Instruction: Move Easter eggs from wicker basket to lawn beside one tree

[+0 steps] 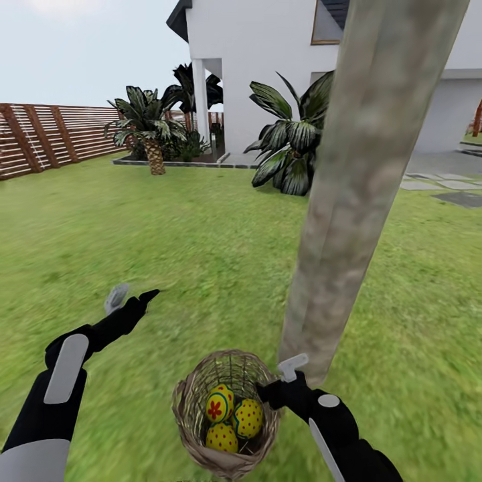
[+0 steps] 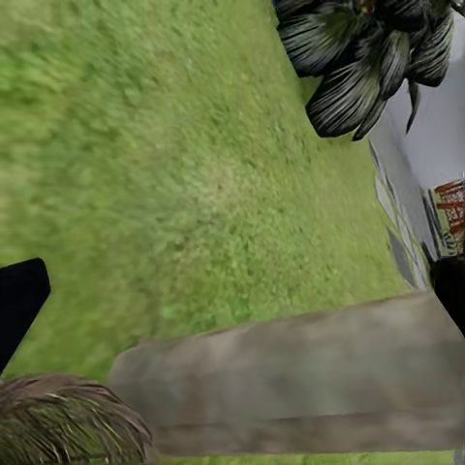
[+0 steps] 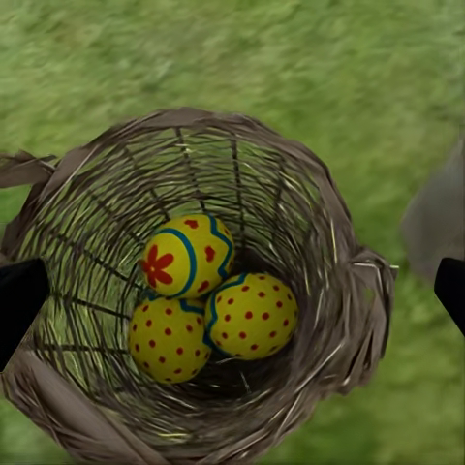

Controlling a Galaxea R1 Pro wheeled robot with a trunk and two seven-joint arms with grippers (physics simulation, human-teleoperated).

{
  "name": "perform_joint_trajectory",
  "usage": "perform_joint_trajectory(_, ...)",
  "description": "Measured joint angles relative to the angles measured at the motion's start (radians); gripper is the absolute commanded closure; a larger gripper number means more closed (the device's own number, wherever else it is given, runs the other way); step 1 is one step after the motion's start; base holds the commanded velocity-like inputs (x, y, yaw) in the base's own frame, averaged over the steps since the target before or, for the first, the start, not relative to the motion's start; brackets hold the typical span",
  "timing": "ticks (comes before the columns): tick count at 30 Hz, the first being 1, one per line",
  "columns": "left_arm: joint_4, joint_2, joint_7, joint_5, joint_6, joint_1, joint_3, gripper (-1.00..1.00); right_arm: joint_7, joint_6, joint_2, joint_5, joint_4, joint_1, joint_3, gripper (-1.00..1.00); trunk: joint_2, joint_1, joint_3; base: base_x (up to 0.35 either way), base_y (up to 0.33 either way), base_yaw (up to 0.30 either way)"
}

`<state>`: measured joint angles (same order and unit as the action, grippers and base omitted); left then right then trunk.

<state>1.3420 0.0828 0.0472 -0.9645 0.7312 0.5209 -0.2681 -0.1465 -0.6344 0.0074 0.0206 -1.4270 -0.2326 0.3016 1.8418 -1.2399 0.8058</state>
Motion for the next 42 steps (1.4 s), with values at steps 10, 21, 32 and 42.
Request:
perform_joint_trajectory(10,0.0,0.0,0.0,0.0,0.0,0.0,-0.006,-1.0,0.004,-0.005,0.0,0.001,0.009,0.0,0.003,-1.0,0.0,0.0,0.0,0.0,0.0,0.265)
perform_joint_trajectory(21,0.0,0.0,0.0,0.0,0.0,0.0,-0.006,-1.0,0.008,-0.011,0.0,0.002,0.017,0.0,0.003,-1.0,0.0,0.0,0.0,0.0,0.0,0.012)
perform_joint_trajectory(32,-0.001,0.0,0.0,0.0,0.001,0.0,-0.006,-1.0,0.006,-0.176,0.007,0.002,0.029,-0.039,0.021,-1.0,0.0,0.0,0.0,0.0,0.0,0.0)
perform_joint_trajectory(42,-0.001,-0.001,0.0,0.0,0.001,0.0,-0.005,-1.0,0.007,-0.324,0.068,0.003,0.092,-0.195,0.043,-1.0,0.0,0.0,0.0,0.0,0.0,0.0)
